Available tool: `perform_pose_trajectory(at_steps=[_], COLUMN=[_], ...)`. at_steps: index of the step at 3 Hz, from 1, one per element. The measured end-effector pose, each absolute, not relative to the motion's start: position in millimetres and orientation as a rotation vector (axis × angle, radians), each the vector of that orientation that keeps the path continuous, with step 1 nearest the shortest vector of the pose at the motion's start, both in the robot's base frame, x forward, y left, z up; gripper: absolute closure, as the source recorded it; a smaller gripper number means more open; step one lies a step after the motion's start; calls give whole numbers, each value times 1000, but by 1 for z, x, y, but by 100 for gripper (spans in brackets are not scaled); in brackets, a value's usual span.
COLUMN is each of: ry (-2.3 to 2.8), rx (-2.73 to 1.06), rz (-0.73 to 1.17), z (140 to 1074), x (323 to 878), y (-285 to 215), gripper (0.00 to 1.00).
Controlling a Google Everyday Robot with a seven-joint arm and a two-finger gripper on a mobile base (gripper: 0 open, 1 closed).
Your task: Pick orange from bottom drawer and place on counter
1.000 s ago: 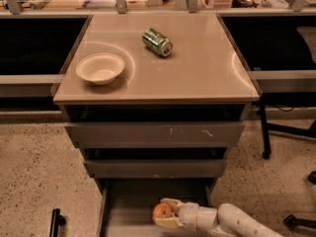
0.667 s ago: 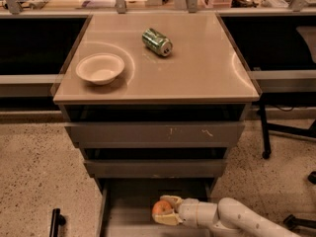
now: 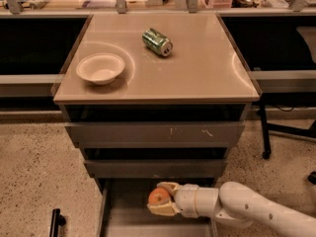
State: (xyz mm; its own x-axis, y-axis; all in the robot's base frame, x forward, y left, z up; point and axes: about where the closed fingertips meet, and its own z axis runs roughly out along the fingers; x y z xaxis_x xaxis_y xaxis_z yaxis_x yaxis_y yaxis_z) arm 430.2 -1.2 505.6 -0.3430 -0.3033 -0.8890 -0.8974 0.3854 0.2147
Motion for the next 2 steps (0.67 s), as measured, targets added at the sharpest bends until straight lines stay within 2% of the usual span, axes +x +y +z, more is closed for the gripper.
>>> perform_pose_trajectory(at_steps=[2], ry=[1838], rx=[-1085], rz=[878], z=[525], x=[437], y=[-7], gripper=[100])
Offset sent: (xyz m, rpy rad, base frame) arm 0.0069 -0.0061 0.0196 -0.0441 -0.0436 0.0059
